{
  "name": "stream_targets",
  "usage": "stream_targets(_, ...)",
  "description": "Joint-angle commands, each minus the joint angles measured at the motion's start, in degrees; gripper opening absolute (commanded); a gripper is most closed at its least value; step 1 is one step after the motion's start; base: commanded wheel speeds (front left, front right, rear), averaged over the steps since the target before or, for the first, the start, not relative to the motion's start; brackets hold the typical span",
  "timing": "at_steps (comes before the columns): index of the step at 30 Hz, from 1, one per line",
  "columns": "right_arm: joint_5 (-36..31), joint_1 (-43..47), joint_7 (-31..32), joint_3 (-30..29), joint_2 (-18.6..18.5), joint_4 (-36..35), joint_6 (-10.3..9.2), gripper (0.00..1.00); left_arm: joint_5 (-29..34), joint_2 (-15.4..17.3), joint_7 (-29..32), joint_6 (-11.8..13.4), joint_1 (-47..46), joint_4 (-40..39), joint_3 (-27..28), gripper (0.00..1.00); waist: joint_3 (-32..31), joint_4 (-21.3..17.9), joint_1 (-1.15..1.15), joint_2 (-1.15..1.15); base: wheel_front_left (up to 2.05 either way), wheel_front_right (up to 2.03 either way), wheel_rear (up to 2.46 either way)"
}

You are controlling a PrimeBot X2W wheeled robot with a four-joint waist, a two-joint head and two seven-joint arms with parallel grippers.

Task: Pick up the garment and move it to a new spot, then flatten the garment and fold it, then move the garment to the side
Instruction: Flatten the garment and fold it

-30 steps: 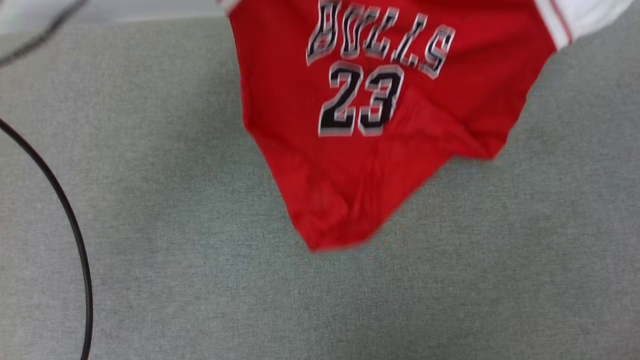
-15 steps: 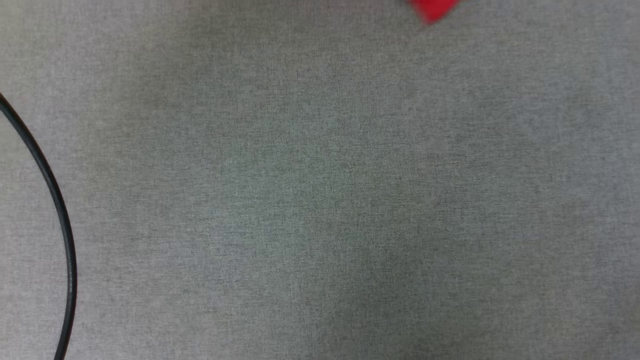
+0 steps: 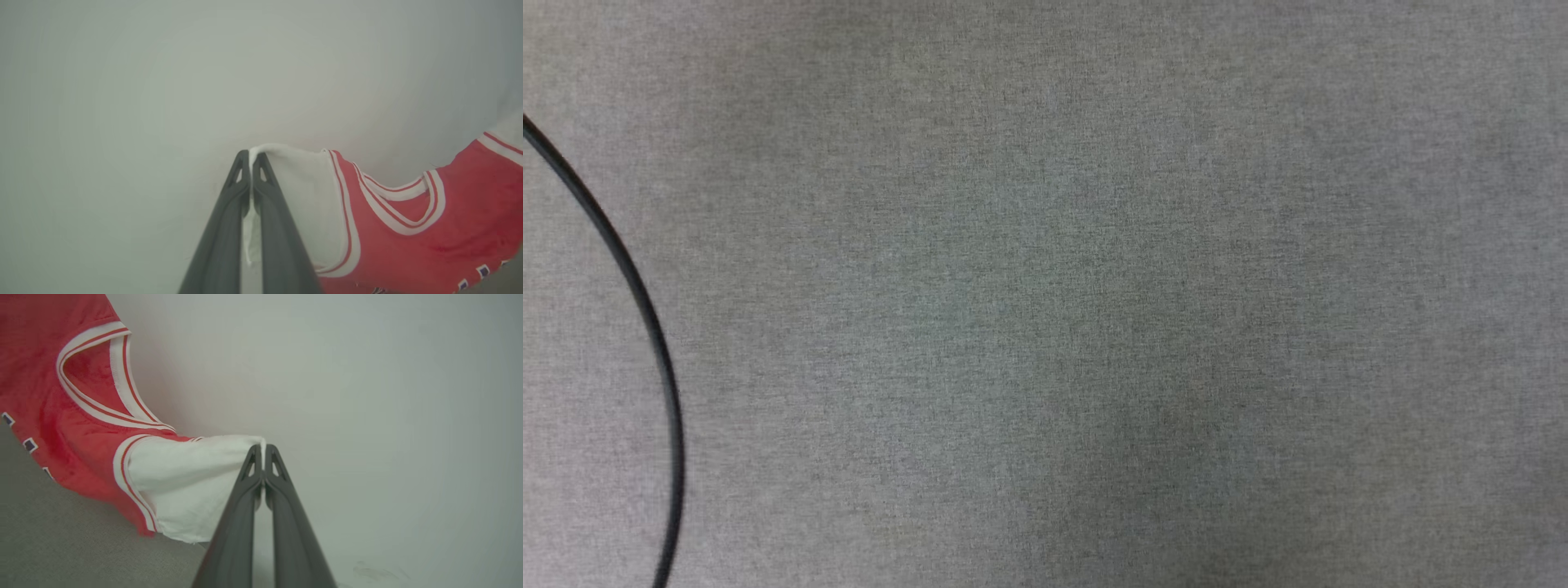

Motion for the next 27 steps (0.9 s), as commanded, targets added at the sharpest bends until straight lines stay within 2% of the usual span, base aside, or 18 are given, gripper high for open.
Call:
stream_targets(1,0.29,2.31,-0.84,0.29,0.24,-0.01,-0.04,0.0,-1.25,-0.21,-1.49,-0.1,2.12,0.06,0.42,0.0,-0.4,0.07,-0.01,0.0,0.0,0.0,0.0)
stream_targets(9,3.91,19.38,-5.93,1.13,2.98,-1.17,-0.04,0.0,-4.94,0.84,-8.17,-0.47,19.18,-0.73,-0.87,0.0,-5.63,-0.35,-0.01,0.0,0.0,0.0,0.0)
stream_targets(12,4.37,25.8,-7.58,1.16,2.78,-2.63,-0.04,0.0,-6.73,1.5,-9.95,-0.41,26.39,-2.05,-1.25,0.0,-7.9,-0.32,-0.01,0.0,0.0,0.0,0.0)
stream_targets(16,3.45,35.86,-8.63,1.18,0.69,-6.31,-0.04,0.0,-9.66,3.24,-11.93,-0.39,37.69,-4.41,-1.35,0.0,-11.35,-0.36,-0.01,0.0,0.0,0.0,0.0)
stream_targets(22,4.17,50.42,-10.16,1.13,-3.9,-11.97,-0.04,0.0,-13.6,6.59,-14.09,1.41,57.32,-11.27,-1.34,0.0,-17.13,-0.57,-0.01,0.0,0.0,0.0,0.0)
stream_targets(27,6.76,60.88,-11.86,1.19,-8.2,-14.88,-0.04,0.0,-15.4,10.01,-14.61,6.0,71.29,-18.45,-1.07,0.0,-21.76,-0.29,-0.01,0.0,0.0,0.0,0.0)
